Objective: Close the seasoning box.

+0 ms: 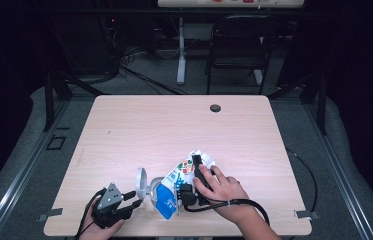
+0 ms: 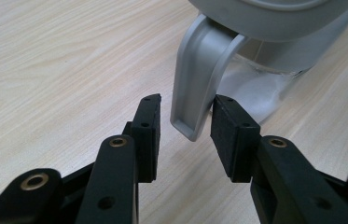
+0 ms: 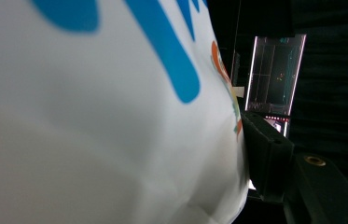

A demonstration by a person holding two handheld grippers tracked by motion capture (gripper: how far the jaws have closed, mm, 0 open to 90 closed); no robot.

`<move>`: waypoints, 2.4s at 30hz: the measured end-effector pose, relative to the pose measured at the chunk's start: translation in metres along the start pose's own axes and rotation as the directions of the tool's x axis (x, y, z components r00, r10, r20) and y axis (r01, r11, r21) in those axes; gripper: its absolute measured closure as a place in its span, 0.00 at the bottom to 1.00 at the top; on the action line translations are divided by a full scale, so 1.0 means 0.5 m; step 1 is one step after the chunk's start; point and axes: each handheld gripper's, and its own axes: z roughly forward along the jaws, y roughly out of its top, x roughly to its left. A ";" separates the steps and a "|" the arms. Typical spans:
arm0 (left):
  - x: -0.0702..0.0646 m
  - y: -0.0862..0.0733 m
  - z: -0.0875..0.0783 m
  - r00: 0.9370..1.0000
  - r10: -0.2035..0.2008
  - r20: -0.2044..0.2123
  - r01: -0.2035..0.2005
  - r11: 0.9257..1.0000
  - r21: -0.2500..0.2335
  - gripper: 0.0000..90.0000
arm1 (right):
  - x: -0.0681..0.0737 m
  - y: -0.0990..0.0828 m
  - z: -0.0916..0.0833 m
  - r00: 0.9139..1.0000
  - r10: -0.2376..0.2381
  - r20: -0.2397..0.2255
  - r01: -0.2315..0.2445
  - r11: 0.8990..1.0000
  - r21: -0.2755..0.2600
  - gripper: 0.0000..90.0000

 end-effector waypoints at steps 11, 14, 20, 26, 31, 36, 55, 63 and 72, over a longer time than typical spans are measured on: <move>0.000 0.000 0.000 1.000 0.003 -0.001 -0.003 1.000 0.001 0.71 | 0.002 0.000 0.001 1.000 0.006 -0.001 -0.006 1.000 -0.006 0.51; 0.000 0.000 0.000 1.000 0.003 -0.002 -0.003 1.000 0.000 0.71 | 0.001 0.001 0.000 1.000 0.003 0.000 -0.003 1.000 -0.005 0.52; 0.000 0.001 0.000 1.000 0.002 0.000 -0.002 1.000 0.000 0.71 | -0.002 0.002 -0.001 1.000 -0.011 0.002 0.011 1.000 0.003 0.52; 0.000 0.001 0.000 1.000 0.002 -0.001 -0.002 1.000 0.000 0.71 | -0.003 0.003 -0.001 1.000 -0.014 0.004 0.014 1.000 -0.002 0.53; 0.000 0.001 0.000 1.000 0.002 -0.001 -0.002 1.000 0.000 0.71 | -0.001 0.002 0.001 1.000 -0.004 0.004 0.004 1.000 -0.011 0.53; 0.000 0.001 0.000 1.000 0.003 -0.001 -0.003 1.000 -0.001 0.71 | -0.002 0.003 -0.002 1.000 -0.015 0.005 0.015 1.000 0.002 0.54; -0.001 0.001 -0.001 1.000 0.003 -0.001 -0.003 1.000 -0.001 0.71 | 0.000 0.004 -0.002 1.000 -0.021 0.015 0.021 1.000 -0.005 0.55; -0.001 0.001 0.000 1.000 0.003 -0.001 -0.003 1.000 -0.002 0.71 | -0.001 0.005 -0.004 0.999 -0.031 0.016 0.031 0.999 0.004 0.55; 0.000 0.001 -0.001 1.000 0.003 -0.002 -0.003 1.000 -0.002 0.71 | -0.001 0.005 -0.004 0.999 -0.031 0.015 0.031 1.000 0.003 0.56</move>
